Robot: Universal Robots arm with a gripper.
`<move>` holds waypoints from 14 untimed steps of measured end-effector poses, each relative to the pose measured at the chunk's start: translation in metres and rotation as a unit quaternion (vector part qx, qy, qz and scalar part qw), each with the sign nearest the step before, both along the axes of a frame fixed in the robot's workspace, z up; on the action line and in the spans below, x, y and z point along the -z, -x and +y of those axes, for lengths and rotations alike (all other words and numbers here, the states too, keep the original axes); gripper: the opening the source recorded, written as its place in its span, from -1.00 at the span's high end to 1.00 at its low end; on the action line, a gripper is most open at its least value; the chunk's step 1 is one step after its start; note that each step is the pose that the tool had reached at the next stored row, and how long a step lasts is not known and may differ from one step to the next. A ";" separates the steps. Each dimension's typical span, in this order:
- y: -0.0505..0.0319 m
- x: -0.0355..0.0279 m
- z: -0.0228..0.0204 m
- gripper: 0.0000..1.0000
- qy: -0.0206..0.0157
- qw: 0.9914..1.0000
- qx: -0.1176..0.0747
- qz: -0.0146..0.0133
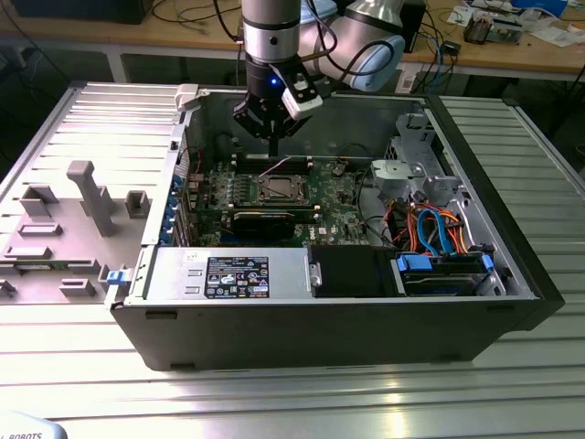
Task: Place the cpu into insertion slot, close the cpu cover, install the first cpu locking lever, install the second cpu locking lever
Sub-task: 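Install the first cpu locking lever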
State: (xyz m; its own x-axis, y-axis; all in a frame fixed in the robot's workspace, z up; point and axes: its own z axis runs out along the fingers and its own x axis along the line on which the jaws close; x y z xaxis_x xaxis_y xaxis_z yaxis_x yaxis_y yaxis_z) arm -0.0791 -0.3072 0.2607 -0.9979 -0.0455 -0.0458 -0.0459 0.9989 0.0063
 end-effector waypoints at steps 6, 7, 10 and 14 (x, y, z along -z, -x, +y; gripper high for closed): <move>-0.0006 0.0000 0.0000 0.79 0.000 1.000 0.000 0.000; -0.0006 0.0000 0.0000 0.79 0.000 1.000 0.000 0.000; -0.0008 0.0000 0.0000 0.79 0.000 1.000 0.000 0.000; -0.0009 0.0000 0.0000 0.79 0.000 1.000 0.000 0.000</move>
State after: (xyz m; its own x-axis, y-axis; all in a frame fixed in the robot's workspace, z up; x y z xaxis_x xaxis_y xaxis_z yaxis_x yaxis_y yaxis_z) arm -0.0782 -0.3072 0.2607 -0.9979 -0.0454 -0.0457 -0.0457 0.9989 0.0062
